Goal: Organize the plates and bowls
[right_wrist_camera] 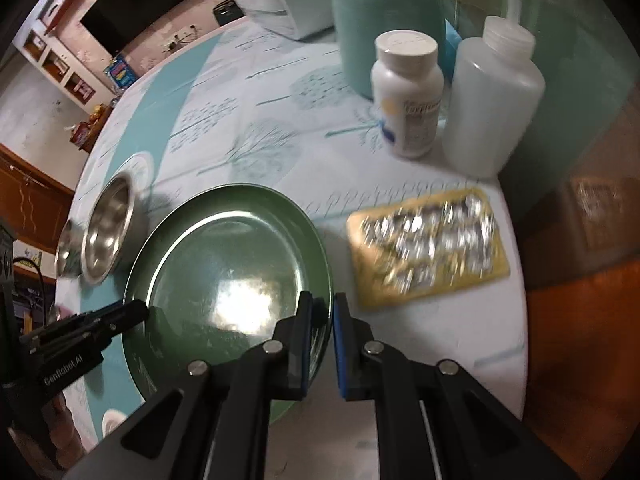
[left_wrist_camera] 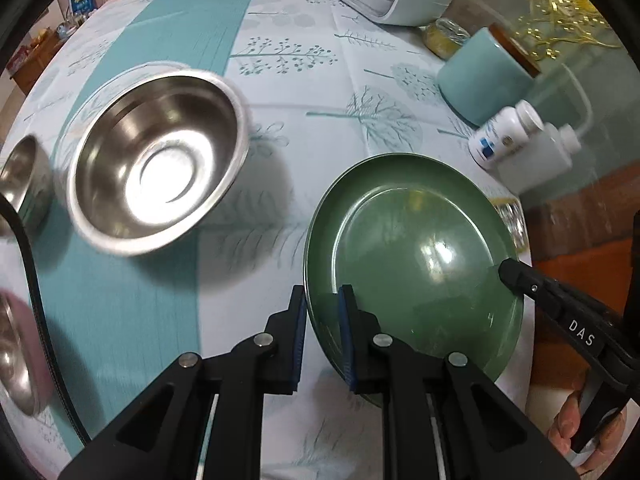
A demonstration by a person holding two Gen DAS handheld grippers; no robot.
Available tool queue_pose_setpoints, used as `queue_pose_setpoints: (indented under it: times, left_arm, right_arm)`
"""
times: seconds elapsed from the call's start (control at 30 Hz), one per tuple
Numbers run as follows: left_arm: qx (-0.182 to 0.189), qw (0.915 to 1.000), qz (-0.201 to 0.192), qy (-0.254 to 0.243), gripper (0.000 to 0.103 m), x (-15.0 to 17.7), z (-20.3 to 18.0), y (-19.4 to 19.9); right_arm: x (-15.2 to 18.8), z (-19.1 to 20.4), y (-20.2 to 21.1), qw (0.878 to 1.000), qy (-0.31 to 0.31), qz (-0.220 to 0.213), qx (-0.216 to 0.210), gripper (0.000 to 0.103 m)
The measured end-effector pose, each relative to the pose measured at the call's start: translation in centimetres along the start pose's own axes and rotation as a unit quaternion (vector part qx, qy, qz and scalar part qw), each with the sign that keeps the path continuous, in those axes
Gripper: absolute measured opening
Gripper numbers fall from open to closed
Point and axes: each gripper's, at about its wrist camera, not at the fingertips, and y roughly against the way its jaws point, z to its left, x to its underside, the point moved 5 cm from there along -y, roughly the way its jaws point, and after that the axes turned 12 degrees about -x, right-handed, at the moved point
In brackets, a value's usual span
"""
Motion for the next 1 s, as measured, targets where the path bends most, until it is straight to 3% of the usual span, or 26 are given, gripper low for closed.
queue_pose_setpoints:
  times: [0.23, 0.5, 0.77, 1.0]
  left_arm:
    - [0.000, 0.9997, 0.005, -0.022, 0.014, 6.2, 4.2, 4.0]
    - [0.003, 0.9999, 0.014, -0.001, 0.014, 14.4, 11.3, 7.9]
    - [-0.022, 0.9995, 0.021, 0.005, 0.014, 22.1, 17.2, 9.0]
    - [-0.023, 0.9991, 0.035, 0.007, 0.014, 25.6, 18.5, 7.9]
  right_arm:
    - [5.5, 4.8, 2.5, 0.999, 0.032, 0.009, -0.017, 0.009]
    - [12.2, 11.4, 4.4, 0.996, 0.078, 0.019, -0.042, 0.009]
    - [19.8, 16.4, 3.5, 0.991, 0.103, 0.048, -0.064, 0.009]
    - [24.0, 17.6, 2.5, 0.990, 0.097, 0.075, -0.062, 0.009]
